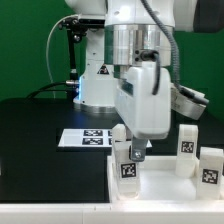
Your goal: Assemble square table
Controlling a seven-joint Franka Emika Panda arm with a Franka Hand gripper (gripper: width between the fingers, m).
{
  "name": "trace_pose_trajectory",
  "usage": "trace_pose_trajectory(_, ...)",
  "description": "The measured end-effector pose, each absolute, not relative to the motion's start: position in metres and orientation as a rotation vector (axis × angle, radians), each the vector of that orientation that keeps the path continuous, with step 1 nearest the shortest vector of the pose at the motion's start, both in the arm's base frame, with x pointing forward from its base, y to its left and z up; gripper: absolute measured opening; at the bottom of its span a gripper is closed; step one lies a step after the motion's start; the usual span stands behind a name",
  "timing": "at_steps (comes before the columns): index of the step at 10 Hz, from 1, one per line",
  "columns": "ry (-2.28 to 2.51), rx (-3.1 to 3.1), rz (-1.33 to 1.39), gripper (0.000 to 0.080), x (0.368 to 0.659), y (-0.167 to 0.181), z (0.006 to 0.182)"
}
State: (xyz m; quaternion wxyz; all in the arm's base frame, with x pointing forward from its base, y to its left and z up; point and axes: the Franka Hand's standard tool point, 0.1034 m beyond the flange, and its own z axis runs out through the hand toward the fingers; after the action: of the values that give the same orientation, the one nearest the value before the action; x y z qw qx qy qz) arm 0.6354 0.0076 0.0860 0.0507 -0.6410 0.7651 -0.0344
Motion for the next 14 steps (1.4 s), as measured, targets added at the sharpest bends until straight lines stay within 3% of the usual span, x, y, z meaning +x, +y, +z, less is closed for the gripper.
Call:
trace_pose_trajectory(3,2.335,-1.944,-0.103,0.0285,0.6352,0.0081,0.0857)
trace_pose_trajectory(4,2.269,-2.045,-0.106,0.0345,0.6337,0.0082,0.0850)
trace_pose_trajectory(5,2.144,-2.250,-0.107,0.0512,0.6289,0.0088,0.0834)
trace_pose_trajectory(6,1.875,-2.496,-0.136,0.0512,0.6295,0.0083,0.0828)
trace_pose_trajectory(7,1.625,-2.674,-0.136,0.0620,0.6289,0.0088,0.0819)
trace_pose_trajectory(13,0.915,-3.029,-0.147,0.0649,0.6310,0.0050,0.0848)
trace_pose_trajectory(14,0.964,-3.015,-0.145,0.0649,0.6301,0.0043,0.0838)
